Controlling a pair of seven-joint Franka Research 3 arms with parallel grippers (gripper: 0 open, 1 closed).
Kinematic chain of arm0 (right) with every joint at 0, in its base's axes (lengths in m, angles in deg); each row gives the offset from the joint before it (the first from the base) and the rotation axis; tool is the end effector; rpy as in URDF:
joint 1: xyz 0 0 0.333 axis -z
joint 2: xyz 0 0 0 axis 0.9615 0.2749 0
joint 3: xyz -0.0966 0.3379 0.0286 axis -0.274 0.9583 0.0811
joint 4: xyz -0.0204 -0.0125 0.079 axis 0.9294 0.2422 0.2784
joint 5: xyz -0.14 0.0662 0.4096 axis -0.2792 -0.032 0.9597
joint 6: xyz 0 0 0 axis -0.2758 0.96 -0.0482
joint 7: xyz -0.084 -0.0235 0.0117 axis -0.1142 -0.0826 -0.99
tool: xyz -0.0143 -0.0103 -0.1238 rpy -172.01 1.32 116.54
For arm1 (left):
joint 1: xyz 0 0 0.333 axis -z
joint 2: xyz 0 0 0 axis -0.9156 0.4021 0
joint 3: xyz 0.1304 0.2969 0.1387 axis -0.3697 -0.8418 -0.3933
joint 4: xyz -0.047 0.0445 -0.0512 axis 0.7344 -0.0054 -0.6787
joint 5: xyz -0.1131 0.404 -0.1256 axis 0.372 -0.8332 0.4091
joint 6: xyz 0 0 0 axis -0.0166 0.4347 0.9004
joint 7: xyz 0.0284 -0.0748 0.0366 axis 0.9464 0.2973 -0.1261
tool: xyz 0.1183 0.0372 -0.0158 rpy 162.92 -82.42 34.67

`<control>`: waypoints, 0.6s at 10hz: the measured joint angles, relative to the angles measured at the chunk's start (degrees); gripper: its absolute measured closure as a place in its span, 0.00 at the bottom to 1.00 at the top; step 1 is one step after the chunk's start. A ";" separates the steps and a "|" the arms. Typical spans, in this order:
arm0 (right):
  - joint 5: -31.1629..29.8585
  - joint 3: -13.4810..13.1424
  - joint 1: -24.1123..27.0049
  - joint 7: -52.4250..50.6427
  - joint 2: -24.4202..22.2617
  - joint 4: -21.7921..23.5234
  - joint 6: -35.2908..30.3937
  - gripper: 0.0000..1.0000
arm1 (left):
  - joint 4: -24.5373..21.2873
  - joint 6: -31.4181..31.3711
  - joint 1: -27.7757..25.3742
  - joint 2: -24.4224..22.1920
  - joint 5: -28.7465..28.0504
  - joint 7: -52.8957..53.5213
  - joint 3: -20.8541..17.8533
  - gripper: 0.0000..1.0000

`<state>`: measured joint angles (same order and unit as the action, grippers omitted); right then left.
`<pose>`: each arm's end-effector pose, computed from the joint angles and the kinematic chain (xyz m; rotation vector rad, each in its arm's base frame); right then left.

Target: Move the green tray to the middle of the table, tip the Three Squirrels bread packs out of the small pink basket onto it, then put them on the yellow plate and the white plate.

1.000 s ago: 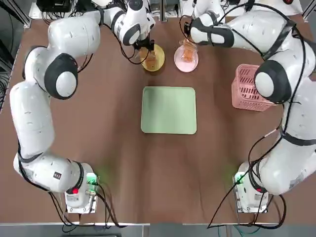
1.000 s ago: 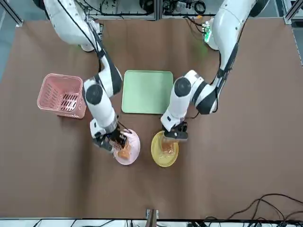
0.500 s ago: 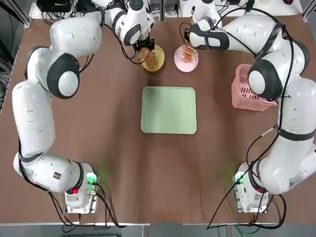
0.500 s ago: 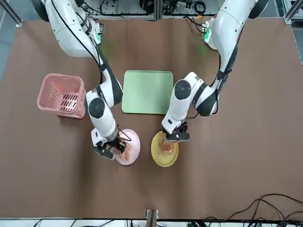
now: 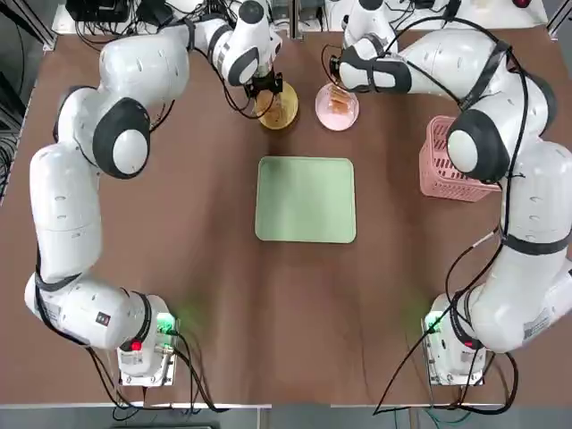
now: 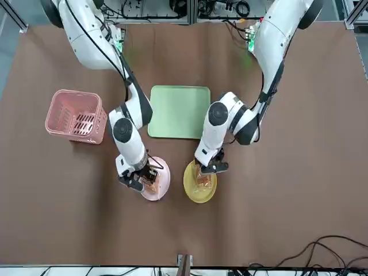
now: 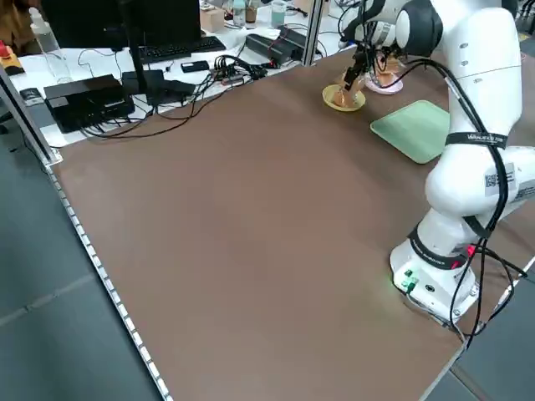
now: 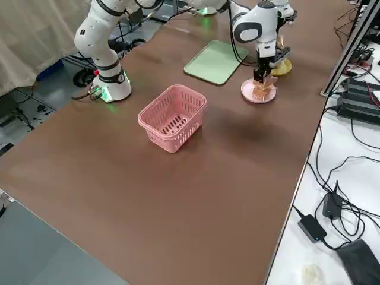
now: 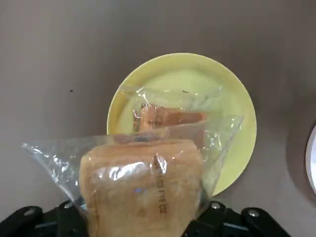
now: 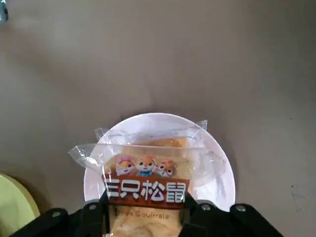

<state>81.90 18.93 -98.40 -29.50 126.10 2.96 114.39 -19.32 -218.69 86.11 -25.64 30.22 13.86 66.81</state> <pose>0.7148 0.3556 0.2515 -2.9955 0.5183 -0.2859 0.6492 -0.4511 0.2590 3.0832 0.1819 0.2281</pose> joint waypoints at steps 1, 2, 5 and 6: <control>0.00 0.00 0.00 -0.01 0.02 0.00 0.00 0.52 | 0.25 0.20 -0.19 0.00 0.00 0.00 -0.02 0.24; 0.00 0.00 0.00 -0.02 0.05 0.00 -0.01 0.54 | 0.47 0.74 -0.71 -0.06 0.00 0.00 -0.14 0.24; 0.00 -0.05 0.01 -0.04 0.39 -0.01 0.05 0.49 | 1.31 1.56 -3.05 -0.20 0.00 0.87 -0.18 0.24; -0.01 -0.05 0.01 -0.05 0.51 0.00 0.15 0.43 | 1.78 1.56 -2.91 -0.21 0.00 1.15 -0.08 0.24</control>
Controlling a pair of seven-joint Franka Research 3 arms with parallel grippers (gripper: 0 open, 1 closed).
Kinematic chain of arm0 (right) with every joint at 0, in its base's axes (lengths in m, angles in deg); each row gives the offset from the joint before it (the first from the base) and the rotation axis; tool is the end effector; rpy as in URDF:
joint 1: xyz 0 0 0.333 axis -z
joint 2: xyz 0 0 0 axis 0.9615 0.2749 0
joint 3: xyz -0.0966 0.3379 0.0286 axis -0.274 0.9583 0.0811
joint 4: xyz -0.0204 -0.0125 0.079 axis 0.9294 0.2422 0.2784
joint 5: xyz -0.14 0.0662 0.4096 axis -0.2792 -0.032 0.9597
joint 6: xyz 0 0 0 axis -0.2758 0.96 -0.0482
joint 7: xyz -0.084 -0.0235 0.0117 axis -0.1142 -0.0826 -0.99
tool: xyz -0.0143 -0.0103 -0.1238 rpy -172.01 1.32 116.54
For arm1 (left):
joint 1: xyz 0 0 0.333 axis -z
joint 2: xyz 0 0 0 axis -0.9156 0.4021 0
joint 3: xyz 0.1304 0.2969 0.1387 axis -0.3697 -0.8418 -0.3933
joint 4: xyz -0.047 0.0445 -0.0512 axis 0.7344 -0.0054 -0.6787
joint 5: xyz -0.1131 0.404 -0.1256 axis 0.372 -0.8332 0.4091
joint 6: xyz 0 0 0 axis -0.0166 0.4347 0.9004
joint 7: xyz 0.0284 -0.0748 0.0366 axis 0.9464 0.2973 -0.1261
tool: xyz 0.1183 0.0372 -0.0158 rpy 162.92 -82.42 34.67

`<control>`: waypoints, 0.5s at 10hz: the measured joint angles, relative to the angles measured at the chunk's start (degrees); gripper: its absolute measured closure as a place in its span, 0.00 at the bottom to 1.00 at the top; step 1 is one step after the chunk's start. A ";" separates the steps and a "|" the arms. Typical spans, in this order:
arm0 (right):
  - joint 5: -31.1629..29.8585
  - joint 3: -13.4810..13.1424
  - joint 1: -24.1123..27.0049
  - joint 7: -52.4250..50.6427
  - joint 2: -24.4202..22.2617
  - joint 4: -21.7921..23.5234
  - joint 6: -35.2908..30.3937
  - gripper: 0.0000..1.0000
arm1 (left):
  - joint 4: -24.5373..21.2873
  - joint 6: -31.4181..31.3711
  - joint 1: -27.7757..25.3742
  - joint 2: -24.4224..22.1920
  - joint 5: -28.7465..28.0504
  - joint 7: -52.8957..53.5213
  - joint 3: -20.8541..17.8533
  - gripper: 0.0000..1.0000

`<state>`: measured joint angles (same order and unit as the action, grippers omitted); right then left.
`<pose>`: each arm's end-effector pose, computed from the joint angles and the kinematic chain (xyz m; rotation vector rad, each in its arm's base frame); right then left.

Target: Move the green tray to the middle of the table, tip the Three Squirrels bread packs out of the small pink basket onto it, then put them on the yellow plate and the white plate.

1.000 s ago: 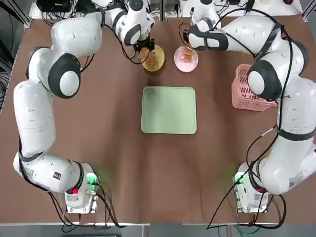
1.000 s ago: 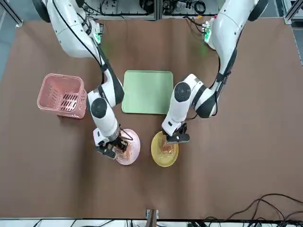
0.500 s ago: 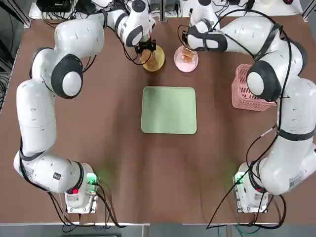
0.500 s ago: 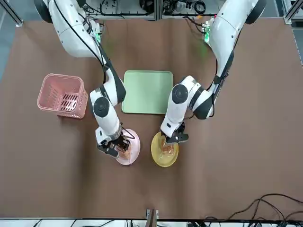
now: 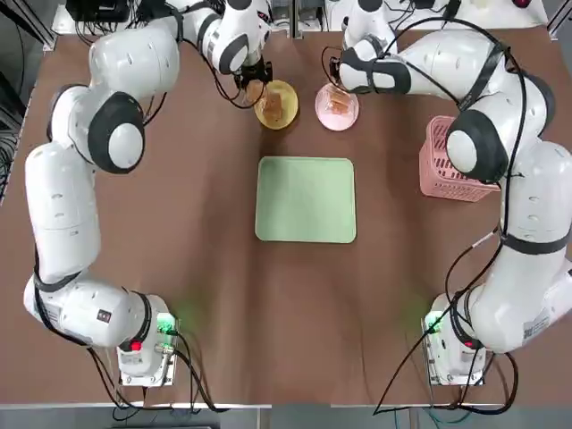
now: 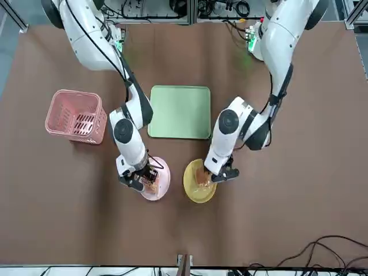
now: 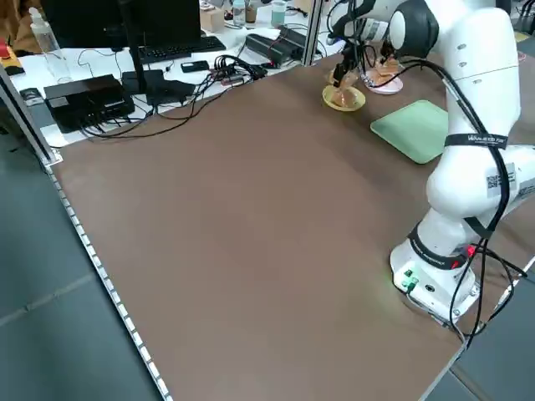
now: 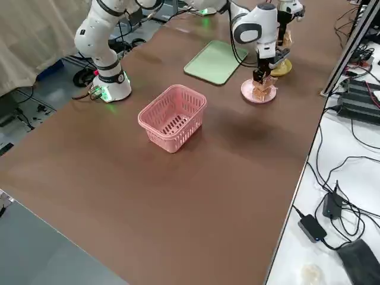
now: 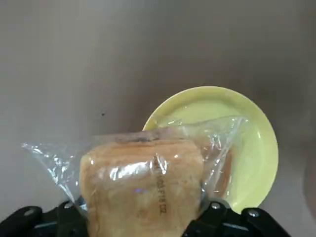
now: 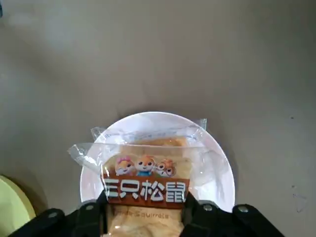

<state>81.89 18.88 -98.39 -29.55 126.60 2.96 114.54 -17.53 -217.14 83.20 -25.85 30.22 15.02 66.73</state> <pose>0.7147 0.3548 0.2448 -3.0001 0.5184 -0.2790 0.6793 -0.4163 0.2743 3.0850 0.2447 0.2472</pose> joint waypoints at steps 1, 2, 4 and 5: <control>-0.01 -0.01 0.00 -0.03 0.24 0.00 0.10 0.27 | 0.31 0.03 0.25 0.00 0.00 0.34 0.02 0.24; -0.02 -0.01 0.00 -0.05 0.60 0.00 0.36 0.14 | 0.48 0.06 0.42 0.01 0.00 0.61 0.03 0.24; -0.03 -0.02 0.00 -0.07 1.05 0.00 0.61 0.02 | 0.77 0.28 0.71 0.07 0.00 1.27 0.03 0.24; -0.03 -0.03 0.02 -0.07 1.05 -0.03 0.62 0.01 | 1.03 0.37 0.82 0.55 0.00 2.15 0.02 0.23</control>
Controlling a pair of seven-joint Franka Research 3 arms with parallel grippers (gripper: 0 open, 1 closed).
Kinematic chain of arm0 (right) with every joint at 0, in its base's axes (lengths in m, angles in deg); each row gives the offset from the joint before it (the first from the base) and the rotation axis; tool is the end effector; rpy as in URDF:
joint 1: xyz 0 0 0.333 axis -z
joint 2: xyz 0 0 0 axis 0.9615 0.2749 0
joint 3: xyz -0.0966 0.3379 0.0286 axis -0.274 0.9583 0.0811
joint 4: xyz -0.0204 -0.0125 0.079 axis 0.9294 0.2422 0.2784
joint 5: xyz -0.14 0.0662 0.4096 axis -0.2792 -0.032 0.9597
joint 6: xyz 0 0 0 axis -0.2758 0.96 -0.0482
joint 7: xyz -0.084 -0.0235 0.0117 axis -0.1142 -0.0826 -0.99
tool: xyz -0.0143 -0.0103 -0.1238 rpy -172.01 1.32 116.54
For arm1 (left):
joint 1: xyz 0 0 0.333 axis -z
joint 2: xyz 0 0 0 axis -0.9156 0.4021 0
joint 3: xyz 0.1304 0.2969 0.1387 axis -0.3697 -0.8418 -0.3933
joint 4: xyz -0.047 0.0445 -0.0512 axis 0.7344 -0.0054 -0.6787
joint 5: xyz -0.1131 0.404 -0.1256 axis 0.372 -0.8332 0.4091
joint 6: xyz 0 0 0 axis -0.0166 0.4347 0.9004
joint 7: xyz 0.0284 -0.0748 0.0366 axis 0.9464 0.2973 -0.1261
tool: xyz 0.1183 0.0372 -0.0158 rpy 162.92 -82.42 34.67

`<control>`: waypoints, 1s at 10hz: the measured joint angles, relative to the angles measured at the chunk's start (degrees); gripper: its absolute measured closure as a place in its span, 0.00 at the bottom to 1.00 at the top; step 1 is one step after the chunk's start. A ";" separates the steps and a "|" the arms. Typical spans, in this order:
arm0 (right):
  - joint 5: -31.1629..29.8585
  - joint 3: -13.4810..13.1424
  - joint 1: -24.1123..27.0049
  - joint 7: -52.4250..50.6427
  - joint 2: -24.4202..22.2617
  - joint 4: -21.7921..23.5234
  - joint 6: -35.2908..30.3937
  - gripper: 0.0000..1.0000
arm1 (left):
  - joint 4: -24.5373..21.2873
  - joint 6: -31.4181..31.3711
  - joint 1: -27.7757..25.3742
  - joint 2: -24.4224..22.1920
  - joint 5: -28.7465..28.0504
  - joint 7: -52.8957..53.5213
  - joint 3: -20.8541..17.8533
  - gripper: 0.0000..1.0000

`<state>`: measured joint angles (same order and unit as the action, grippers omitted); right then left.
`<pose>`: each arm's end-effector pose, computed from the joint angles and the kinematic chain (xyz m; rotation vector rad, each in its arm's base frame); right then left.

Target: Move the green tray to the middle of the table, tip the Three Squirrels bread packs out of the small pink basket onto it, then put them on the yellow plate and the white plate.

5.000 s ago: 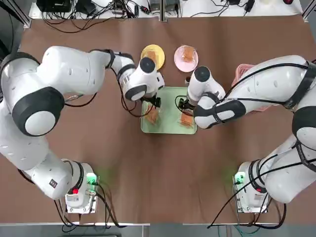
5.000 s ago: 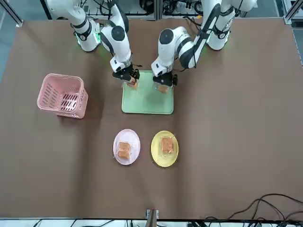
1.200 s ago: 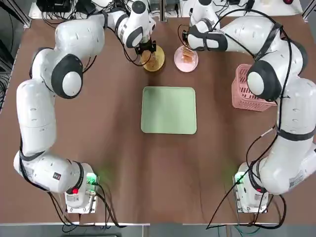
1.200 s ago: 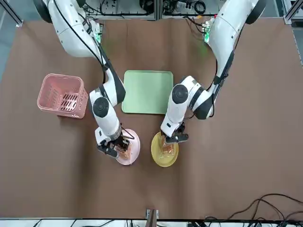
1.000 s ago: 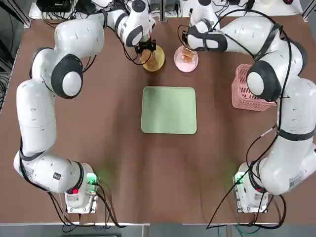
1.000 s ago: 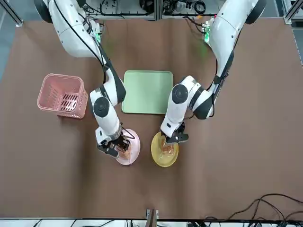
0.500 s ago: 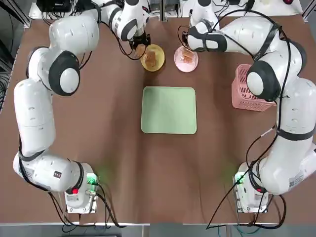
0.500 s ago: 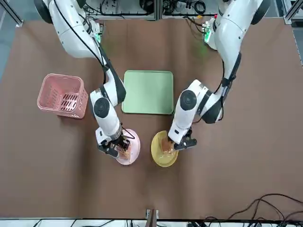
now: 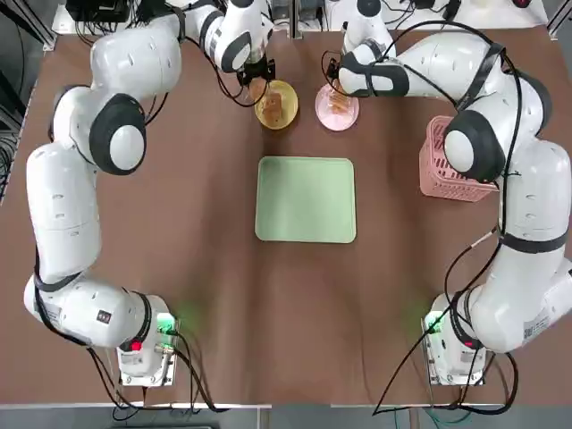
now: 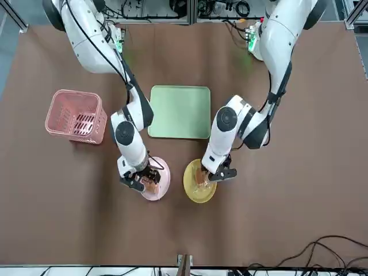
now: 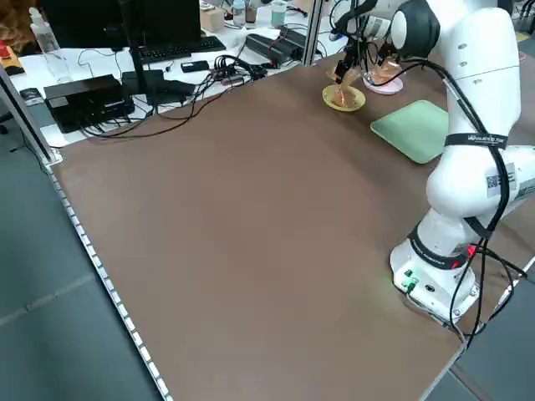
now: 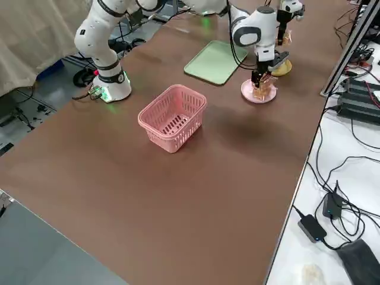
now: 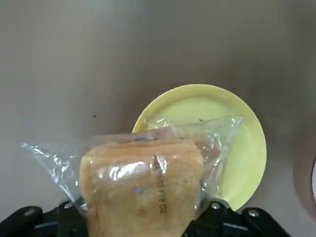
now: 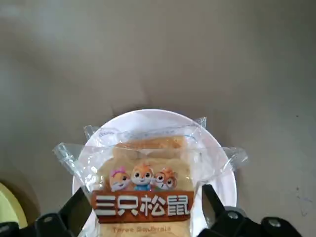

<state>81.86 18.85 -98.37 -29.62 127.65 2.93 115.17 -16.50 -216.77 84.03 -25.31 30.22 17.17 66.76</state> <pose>0.7145 0.3542 0.2317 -3.0049 0.5170 -0.2705 0.6773 -0.4267 0.2754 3.0895 0.1710 0.2494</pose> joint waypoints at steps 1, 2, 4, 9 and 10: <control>0.00 -0.03 0.06 0.00 0.00 -0.08 0.01 0.01 | 1.18 0.00 0.47 1.26 0.00 0.80 0.01 0.21; 0.00 -0.06 0.14 0.00 0.00 -0.20 0.01 0.01 | 3.15 0.00 1.76 3.09 0.00 0.92 -0.40 0.19; -0.02 -0.10 0.31 -0.13 0.00 -0.46 0.01 0.01 | 5.87 0.00 6.01 5.91 0.00 0.92 -4.48 0.19; -0.03 -0.28 1.38 -2.10 0.00 -1.29 0.01 0.01 | 8.64 -0.31 7.86 9.40 0.00 1.03 -6.56 0.19; -0.03 -0.28 1.40 -2.11 0.00 -1.37 0.01 0.01 | 9.23 -1.13 8.02 10.49 0.00 1.07 -6.57 0.19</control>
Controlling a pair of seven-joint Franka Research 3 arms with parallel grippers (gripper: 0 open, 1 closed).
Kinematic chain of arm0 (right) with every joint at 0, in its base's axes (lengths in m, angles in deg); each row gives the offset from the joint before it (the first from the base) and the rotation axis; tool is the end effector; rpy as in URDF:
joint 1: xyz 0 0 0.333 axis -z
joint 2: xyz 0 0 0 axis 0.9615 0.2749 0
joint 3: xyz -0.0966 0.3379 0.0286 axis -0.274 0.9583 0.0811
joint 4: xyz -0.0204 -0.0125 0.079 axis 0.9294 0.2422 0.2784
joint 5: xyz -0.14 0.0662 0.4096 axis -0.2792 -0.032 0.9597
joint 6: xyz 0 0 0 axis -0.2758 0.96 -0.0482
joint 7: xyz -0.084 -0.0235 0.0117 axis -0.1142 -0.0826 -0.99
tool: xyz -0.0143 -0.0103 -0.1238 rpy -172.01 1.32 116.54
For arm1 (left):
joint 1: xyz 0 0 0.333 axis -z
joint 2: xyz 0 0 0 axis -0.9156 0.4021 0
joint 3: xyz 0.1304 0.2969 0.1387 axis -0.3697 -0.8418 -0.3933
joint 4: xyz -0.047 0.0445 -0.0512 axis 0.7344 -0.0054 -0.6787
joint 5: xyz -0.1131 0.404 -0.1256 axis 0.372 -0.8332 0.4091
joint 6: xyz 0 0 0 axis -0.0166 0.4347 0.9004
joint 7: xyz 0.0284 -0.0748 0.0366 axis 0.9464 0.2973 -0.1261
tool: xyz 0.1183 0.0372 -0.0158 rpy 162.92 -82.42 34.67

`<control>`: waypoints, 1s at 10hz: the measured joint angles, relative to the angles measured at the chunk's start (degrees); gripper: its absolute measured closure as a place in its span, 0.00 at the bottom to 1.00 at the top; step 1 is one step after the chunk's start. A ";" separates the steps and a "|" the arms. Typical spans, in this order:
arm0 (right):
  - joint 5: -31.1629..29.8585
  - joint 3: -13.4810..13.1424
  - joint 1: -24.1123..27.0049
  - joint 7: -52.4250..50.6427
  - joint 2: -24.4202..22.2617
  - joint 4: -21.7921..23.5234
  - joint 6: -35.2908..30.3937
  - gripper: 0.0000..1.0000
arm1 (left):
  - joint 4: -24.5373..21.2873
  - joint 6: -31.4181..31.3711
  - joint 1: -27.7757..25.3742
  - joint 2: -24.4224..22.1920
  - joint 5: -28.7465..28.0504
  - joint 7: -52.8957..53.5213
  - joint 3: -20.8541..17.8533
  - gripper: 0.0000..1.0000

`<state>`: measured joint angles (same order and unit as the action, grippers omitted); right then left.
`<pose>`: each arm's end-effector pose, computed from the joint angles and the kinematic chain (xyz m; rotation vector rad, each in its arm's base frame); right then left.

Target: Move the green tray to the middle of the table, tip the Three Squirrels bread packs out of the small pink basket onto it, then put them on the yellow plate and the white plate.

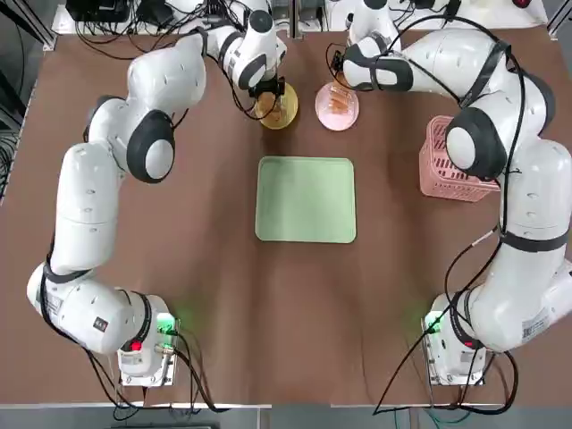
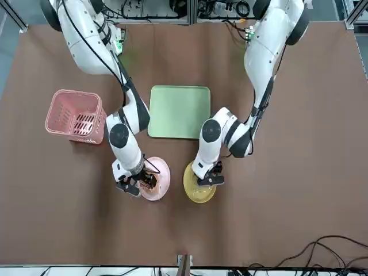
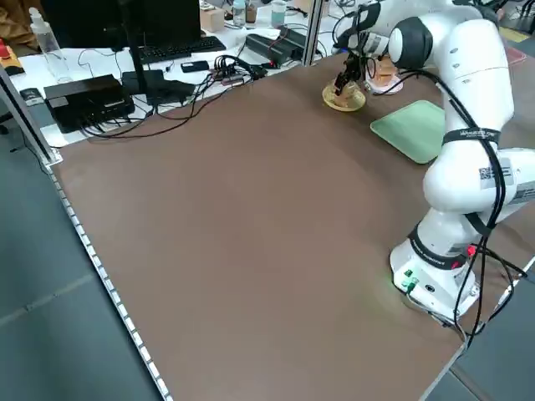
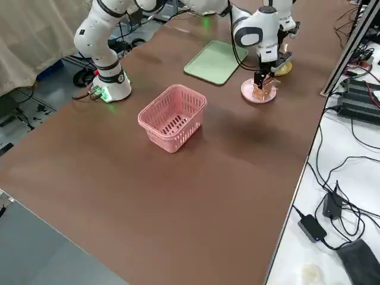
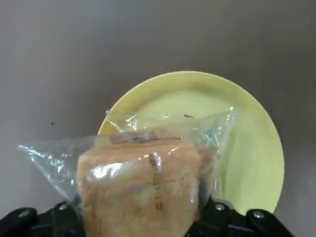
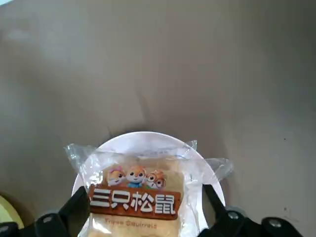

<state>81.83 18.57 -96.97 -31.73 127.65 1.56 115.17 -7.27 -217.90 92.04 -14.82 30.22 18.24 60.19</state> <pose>0.7310 0.3364 0.2436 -2.9992 0.5032 -0.3071 0.6850 -0.4672 0.1976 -3.1220 -0.0883 -0.2668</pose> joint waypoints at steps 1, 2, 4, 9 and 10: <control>0.00 0.02 -0.01 0.00 0.02 -0.01 0.00 0.01 | 0.42 -0.74 0.16 0.68 0.00 0.03 -0.01 0.19; 0.00 0.04 -0.02 0.00 0.04 -0.01 0.00 0.01 | 0.58 -0.87 0.24 0.88 0.00 0.13 -0.03 0.20; 0.00 0.23 -0.28 0.00 0.04 -0.26 0.02 0.01 | 1.01 -0.56 0.18 0.84 0.00 0.78 -0.03 0.20; 0.00 0.18 -0.28 0.00 -0.20 -1.19 -0.56 0.01 | 2.47 2.89 -0.58 -1.01 1.95 1.40 0.22 0.19; 0.00 0.16 -0.21 0.00 -0.45 -1.37 -1.27 0.01 | 2.47 2.90 -0.46 -0.96 2.03 1.41 0.47 0.19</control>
<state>81.83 18.72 -97.18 -31.73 127.21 0.19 113.90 -4.80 -215.00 91.58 -15.78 32.26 19.65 60.66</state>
